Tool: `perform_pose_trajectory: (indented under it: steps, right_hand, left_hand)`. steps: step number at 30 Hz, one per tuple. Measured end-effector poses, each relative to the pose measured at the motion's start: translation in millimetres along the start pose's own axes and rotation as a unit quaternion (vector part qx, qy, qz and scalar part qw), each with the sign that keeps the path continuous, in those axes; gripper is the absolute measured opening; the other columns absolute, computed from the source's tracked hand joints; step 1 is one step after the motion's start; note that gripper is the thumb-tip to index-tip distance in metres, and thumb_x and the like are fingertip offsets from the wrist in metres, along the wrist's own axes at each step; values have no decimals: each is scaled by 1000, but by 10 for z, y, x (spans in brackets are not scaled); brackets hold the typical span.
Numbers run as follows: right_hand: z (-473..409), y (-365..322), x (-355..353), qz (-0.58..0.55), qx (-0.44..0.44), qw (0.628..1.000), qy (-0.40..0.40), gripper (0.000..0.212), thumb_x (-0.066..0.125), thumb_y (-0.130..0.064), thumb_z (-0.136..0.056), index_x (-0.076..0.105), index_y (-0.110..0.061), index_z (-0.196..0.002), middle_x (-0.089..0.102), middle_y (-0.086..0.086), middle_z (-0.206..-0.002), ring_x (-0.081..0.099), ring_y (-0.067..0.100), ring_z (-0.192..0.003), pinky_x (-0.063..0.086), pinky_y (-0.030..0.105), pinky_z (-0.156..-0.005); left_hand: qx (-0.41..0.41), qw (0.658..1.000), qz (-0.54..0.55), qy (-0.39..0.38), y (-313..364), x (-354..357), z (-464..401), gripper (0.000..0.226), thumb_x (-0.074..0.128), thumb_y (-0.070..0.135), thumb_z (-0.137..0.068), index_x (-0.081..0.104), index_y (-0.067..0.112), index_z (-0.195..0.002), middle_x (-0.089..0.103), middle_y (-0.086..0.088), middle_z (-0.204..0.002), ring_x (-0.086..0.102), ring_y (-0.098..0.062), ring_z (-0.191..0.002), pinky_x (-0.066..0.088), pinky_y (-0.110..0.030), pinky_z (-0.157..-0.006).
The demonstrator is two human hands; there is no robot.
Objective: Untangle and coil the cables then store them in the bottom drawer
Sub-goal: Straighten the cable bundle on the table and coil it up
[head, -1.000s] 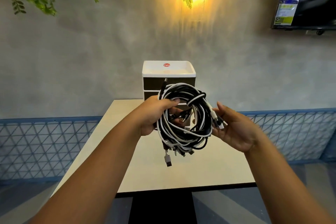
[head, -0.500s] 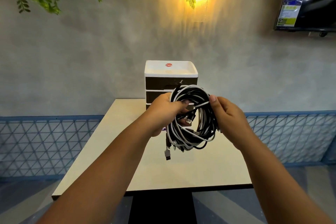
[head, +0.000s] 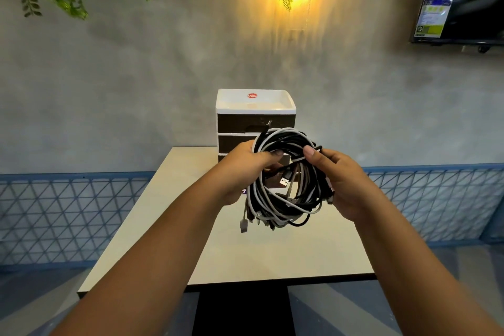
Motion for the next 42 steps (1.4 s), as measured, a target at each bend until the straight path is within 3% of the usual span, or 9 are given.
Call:
perform_pose_trajectory:
  steps: [5, 9, 12, 14, 16, 21, 28, 34, 42]
  right_hand:
    - [-30, -8, 49, -38, 10, 999, -15, 50, 69, -42, -78, 67, -9, -115, 73, 15, -109, 71, 32, -98, 56, 43, -80]
    - [-38, -13, 91, -65, 3, 996, -64, 42, 71, -21, -83, 63, -6, -122, 70, 18, -114, 69, 33, -102, 57, 39, -74]
    - [23, -75, 131, -44, -28, 990, -130, 52, 72, -1, -77, 59, -6, -126, 69, 17, -114, 68, 32, -103, 56, 39, -79]
    - [46, -124, 169, 27, -47, 991, -121, 60, 74, -5, -66, 59, -14, -123, 71, 8, -105, 70, 24, -96, 56, 34, -75]
    - [38, -160, 203, 108, -65, 991, -53, 63, 80, -11, -58, 58, -27, -115, 73, -4, -99, 71, 14, -93, 57, 32, -77]
    - [34, -153, 238, 172, -118, 975, 79, 61, 82, -2, -67, 53, -33, -111, 69, -13, -98, 66, -5, -87, 52, 19, -77]
    - [98, -176, 245, 155, -119, 981, -22, 55, 63, -18, -71, 50, -36, -121, 68, -11, -108, 65, 2, -102, 53, 27, -88]
    - [131, -149, 267, 116, -86, 988, -61, 59, 58, -20, -71, 47, -28, -129, 67, -19, -92, 65, -1, -83, 50, 17, -65]
    - [148, -133, 291, 107, -58, 990, -71, 62, 52, -25, -70, 43, -29, -131, 60, -8, -105, 58, 7, -86, 46, 12, -58]
  left_hand:
    - [-54, 994, 66, -69, -83, -1, 21, 28, 58, 19, -94, 63, 13, -121, 71, -15, -111, 70, -34, -98, 54, -48, -92]
    - [-81, 982, 139, -101, -128, -26, 49, 39, 46, -2, -88, 58, 0, -125, 69, -26, -107, 73, -30, -78, 58, -38, -74]
    - [-80, 980, 153, -101, -151, -82, 51, 43, 45, -4, -83, 57, -4, -124, 66, -30, -112, 73, -29, -78, 58, -37, -74]
    - [-80, 982, 139, -100, -145, -87, 68, 42, 44, -4, -83, 57, -5, -123, 67, -29, -112, 72, -30, -82, 58, -38, -77]
    - [-69, 985, 128, -97, -109, -61, 81, 39, 43, -6, -84, 57, -4, -121, 68, -29, -109, 73, -32, -83, 59, -40, -79]
    - [-47, 991, 93, -80, -42, -34, 66, 37, 45, -7, -85, 56, -2, -120, 69, -27, -107, 72, -38, -87, 56, -48, -87]
    - [-49, 987, 123, -96, -16, -57, 107, 36, 41, -6, -86, 56, -8, -119, 70, -27, -105, 73, -31, -79, 57, -45, -83]
    - [-48, 988, 111, -96, 5, -61, 117, 36, 42, -5, -86, 58, -4, -118, 71, -24, -104, 73, -30, -80, 57, -45, -83]
    - [-56, 989, 102, -89, -13, -74, 129, 36, 46, -3, -84, 59, -2, -117, 70, -25, -105, 71, -36, -91, 56, -49, -86]
Point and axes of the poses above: each hand's wrist, its own z-axis away from the middle knuckle, its own x-axis out of the palm, y = z × x, the point moved 6 cm from there along -z, towards the middle knuckle
